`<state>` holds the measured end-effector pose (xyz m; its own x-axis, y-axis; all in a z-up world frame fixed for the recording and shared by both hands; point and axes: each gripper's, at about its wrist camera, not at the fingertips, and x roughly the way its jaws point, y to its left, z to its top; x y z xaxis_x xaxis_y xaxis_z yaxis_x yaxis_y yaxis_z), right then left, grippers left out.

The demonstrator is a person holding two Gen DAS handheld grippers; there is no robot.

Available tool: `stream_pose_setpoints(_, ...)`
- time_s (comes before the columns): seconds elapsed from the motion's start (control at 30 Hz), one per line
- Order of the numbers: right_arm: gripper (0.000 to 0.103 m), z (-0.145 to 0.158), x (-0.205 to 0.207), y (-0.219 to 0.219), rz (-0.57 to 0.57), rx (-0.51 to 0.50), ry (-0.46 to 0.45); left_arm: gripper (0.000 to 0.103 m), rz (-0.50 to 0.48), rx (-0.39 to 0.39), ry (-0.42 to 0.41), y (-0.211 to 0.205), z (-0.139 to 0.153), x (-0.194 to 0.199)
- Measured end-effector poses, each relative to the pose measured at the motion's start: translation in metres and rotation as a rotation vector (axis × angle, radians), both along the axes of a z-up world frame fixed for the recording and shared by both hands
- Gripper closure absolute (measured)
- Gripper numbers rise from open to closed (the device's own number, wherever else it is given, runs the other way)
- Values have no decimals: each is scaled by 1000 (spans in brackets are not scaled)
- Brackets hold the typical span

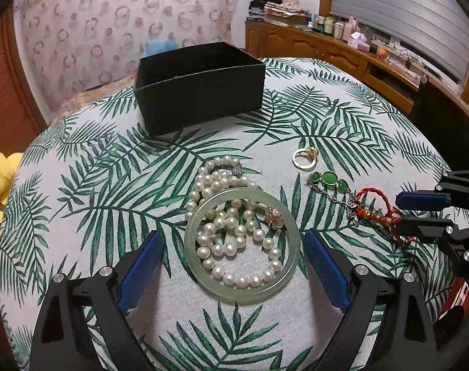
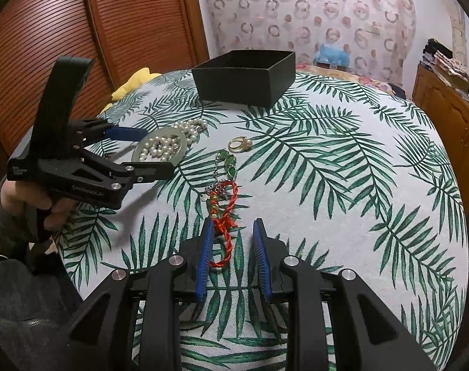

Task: Organize jewelry
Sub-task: 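Grasp the red bead bracelet with right tool while left tool approaches the jade bangle, then carry red bracelet into the box with right tool while left tool lifts jade bangle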

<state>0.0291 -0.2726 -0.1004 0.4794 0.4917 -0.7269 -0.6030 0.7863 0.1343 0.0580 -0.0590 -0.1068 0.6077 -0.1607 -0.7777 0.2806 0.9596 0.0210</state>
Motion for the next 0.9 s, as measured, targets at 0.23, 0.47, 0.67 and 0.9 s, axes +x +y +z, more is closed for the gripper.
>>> stream_pose_setpoints(0.23, 74, -2, -2, 13, 31, -29, -9, 34, -13, -17, -24, 2, 5, -6)
stream_pose_setpoints(0.47, 76, -2, -1, 22, 41, -61, -32, 34, -7, -56, -84, 7, 22, -15)
stream_pose_setpoints(0.67, 91, 1, 0, 22, 44, -55, -48, 34, -4, -77, -119, 10, 34, -20)
stream_pose_setpoints(0.9, 92, 26, 7, 12, 16, -25, -99, 34, -4, -95, -143, 13, 43, -18)
